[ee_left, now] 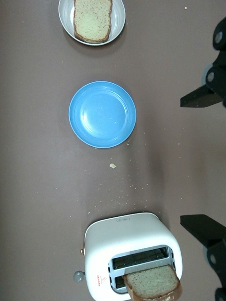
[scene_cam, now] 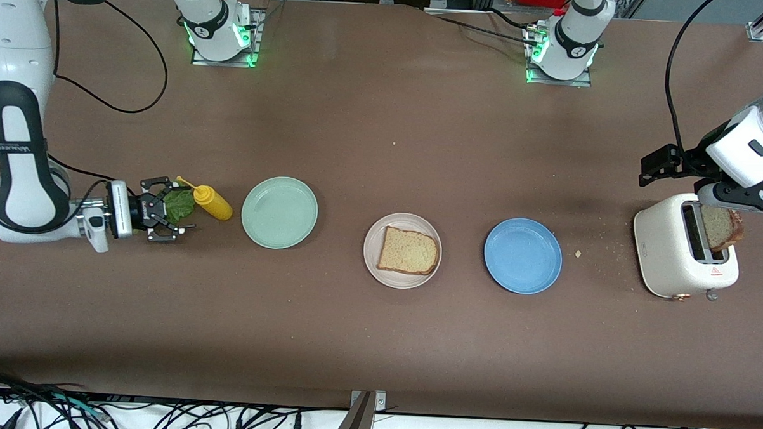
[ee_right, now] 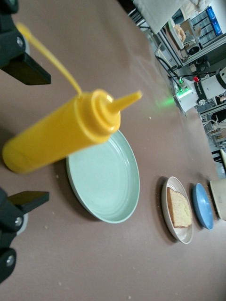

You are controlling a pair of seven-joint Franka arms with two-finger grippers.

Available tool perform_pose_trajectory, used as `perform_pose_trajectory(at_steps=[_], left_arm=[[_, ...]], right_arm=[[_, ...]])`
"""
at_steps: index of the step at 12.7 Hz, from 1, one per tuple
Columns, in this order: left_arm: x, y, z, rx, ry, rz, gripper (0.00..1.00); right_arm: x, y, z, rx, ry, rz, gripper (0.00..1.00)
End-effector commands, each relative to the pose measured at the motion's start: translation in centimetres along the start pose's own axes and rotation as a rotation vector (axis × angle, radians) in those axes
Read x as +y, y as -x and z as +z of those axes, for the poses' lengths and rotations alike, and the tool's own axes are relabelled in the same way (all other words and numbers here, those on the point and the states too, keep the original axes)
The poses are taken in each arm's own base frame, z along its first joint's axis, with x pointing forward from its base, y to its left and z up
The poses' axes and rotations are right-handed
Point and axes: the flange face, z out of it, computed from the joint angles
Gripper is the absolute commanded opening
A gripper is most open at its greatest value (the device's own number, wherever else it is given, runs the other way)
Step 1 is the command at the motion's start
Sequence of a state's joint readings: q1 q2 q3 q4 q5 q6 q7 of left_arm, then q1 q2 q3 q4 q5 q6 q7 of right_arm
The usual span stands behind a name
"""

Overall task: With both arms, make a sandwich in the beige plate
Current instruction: 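Open the right gripper and draw it back from the mustard bottle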

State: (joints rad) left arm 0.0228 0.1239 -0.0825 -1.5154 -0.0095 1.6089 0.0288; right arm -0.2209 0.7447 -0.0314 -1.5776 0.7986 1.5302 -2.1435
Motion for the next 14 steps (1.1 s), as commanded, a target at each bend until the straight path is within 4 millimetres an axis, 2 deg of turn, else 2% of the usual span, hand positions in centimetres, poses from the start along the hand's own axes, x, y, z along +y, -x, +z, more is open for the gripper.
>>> perform_pose_trajectory(at_steps=[1, 4, 9, 11, 12, 14], left_arm=[[0.0, -0.1, -0.5, 0.010, -0.023, 0.018, 1.00], [-0.1, -0.1, -0.5, 0.010, -0.023, 0.017, 1.00], [0.0, -0.1, -0.5, 0.010, -0.023, 0.018, 1.00], [0.0, -0.1, -0.6, 0.011, -0.023, 0.018, 1.00], [0.1, -0.1, -0.5, 0.010, -0.023, 0.020, 1.00], [0.0, -0.1, -0.5, 0.010, -0.023, 0.018, 1.00]], right_arm=[[-1.9, -1.7, -3.3, -0.076, -0.002, 0.095, 1.00], [-3.7, -3.4, -6.7, -0.154, 0.031, 0.195, 1.00], [-6.2, -6.8, -10.1, -0.227, 0.072, 0.408, 1.00], [-6.8, -7.0, -11.1, -0.244, 0.097, 0.488, 1.00], [-7.1, -7.8, -11.5, -0.251, 0.115, 0.530, 1.00], [-7.3, -8.5, -11.6, -0.276, 0.126, 0.577, 1.00]])
